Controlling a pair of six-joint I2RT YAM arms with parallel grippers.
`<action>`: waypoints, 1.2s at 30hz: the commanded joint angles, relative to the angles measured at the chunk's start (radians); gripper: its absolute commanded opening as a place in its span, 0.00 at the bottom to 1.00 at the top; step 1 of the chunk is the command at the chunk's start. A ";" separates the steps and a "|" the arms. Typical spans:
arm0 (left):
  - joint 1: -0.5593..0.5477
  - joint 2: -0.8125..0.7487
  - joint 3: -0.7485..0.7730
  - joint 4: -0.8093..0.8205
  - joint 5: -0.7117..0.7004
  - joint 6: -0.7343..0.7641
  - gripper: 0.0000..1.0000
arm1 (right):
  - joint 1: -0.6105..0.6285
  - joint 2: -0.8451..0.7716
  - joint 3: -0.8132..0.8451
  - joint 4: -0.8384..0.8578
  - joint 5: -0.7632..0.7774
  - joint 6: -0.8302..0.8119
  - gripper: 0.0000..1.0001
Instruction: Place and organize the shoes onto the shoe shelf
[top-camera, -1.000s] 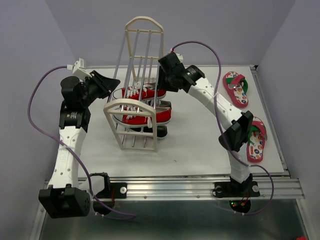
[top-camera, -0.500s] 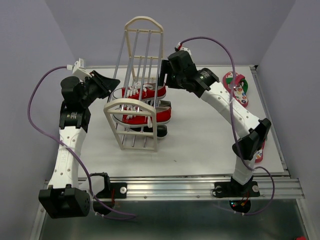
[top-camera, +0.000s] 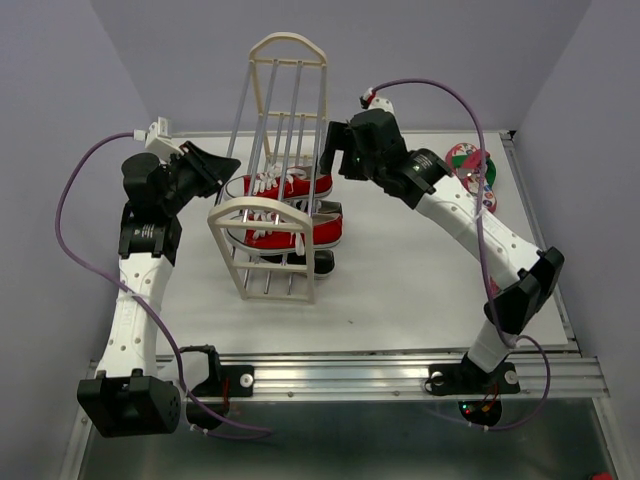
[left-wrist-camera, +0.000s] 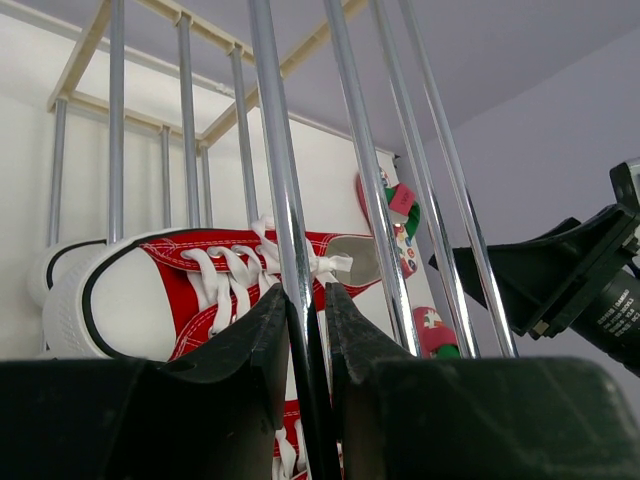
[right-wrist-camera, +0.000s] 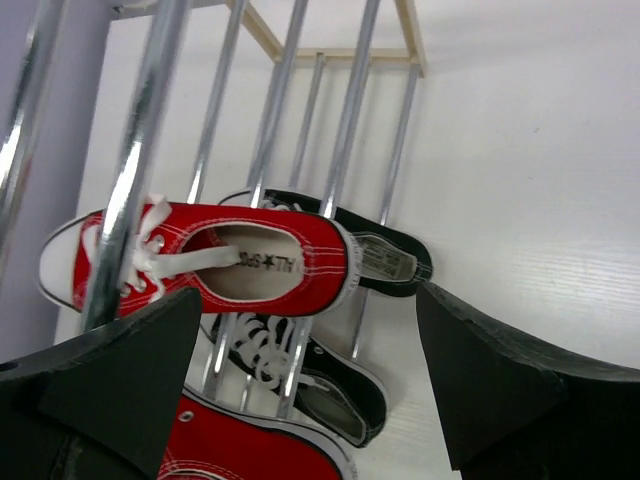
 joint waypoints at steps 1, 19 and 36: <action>-0.010 0.041 -0.082 -0.120 -0.041 0.170 0.00 | -0.043 -0.144 -0.083 0.075 0.107 -0.050 1.00; -0.008 0.037 -0.067 -0.126 -0.035 0.191 0.00 | -0.817 -0.192 -0.395 0.116 -0.439 -0.823 1.00; -0.010 0.057 -0.062 -0.124 -0.045 0.198 0.00 | -0.985 0.190 -0.341 0.058 -0.606 -1.269 1.00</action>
